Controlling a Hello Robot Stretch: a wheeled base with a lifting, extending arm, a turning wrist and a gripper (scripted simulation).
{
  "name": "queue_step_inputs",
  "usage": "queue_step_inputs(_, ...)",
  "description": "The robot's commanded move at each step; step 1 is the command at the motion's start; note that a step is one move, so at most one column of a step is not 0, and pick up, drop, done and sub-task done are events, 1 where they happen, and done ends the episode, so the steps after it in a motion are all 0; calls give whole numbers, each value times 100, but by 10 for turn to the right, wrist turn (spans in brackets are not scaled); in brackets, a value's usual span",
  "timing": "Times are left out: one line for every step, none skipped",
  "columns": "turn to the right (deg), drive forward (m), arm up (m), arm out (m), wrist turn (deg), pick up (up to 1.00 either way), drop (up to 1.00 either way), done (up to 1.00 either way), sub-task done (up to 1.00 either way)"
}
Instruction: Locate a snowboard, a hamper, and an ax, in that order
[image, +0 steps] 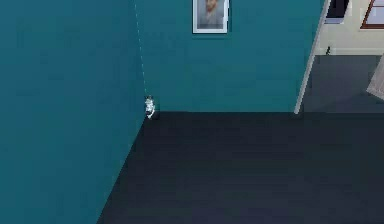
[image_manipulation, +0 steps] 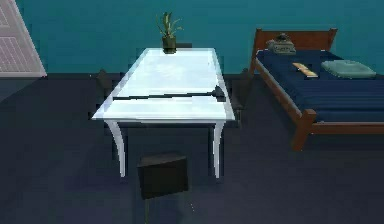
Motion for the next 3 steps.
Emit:
queue_step_inputs(0, 40, 0, 0, 0, 0, 0, 0, 0)
queue_step_inputs(450, 0, 0, 0, 0, 0, 0, 0, 0)
queue_step_inputs(60, 0, 0, 0, 0, 0, 0, 0, 0)
